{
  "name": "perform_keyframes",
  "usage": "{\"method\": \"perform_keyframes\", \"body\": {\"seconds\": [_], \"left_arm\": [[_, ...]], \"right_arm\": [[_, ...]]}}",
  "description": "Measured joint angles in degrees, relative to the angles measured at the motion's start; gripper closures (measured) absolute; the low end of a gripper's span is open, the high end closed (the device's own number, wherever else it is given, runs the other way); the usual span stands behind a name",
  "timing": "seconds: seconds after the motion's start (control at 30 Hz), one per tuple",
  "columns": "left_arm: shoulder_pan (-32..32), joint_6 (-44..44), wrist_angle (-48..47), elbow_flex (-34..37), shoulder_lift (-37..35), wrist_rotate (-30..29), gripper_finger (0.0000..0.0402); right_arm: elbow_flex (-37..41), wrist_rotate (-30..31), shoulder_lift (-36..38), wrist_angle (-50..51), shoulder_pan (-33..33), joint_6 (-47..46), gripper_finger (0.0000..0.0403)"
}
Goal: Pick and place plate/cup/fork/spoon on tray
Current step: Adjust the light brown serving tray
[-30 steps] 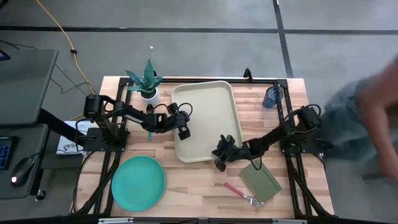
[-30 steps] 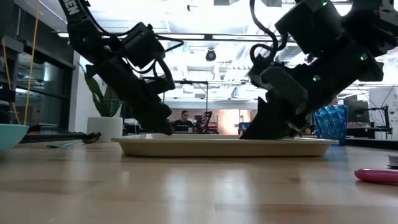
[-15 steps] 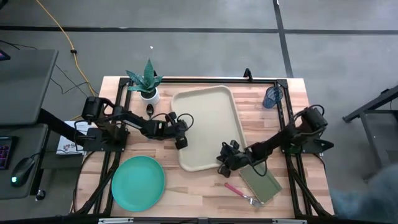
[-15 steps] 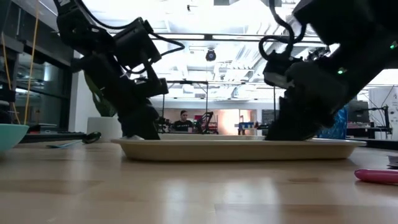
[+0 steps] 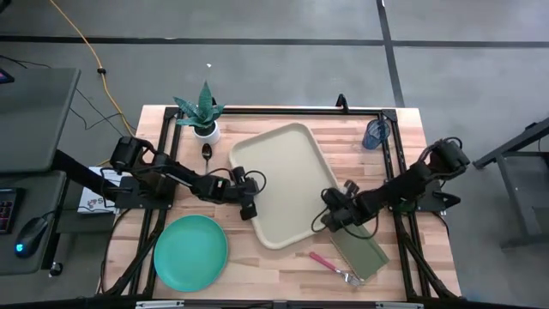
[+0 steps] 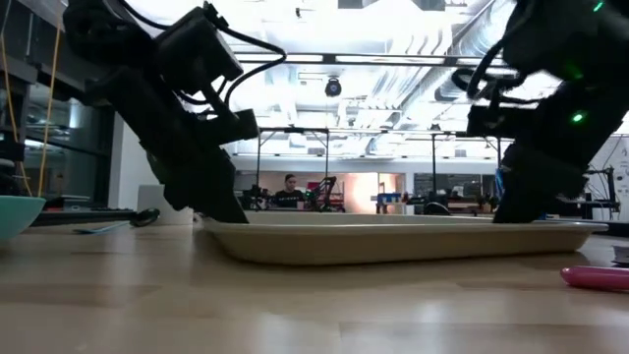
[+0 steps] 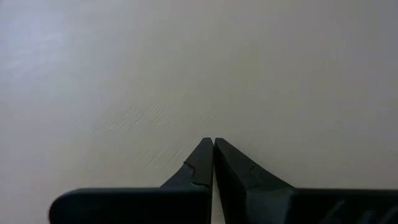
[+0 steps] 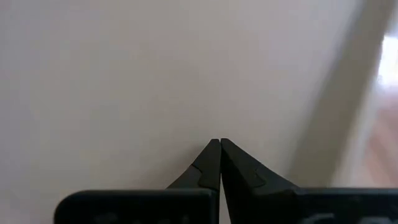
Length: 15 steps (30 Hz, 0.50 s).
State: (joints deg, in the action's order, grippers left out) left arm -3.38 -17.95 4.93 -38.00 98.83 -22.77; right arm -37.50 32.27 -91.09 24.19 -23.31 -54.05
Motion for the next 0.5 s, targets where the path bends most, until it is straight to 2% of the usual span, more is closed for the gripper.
{"method": "perform_keyframes", "body": {"seconds": [0.1, 0.37, 0.5], "left_arm": [[-0.2, -1.6, 1.4, 0.0, 0.0, 3.1, 0.0401], [-0.2, -4.4, 7.3, 0.2, 0.2, 17.2, 0.0401], [-0.3, -2.6, 11.5, 0.3, 0.4, 19.1, 0.0402]], "right_arm": [[0.0, 1.1, 0.0, 2.1, 2.9, 0.1, 0.0403], [0.0, 4.7, -0.1, 0.7, 12.1, 6.1, 0.0403], [0.0, 4.2, -0.1, -3.3, 16.5, 11.9, 0.0403]]}}
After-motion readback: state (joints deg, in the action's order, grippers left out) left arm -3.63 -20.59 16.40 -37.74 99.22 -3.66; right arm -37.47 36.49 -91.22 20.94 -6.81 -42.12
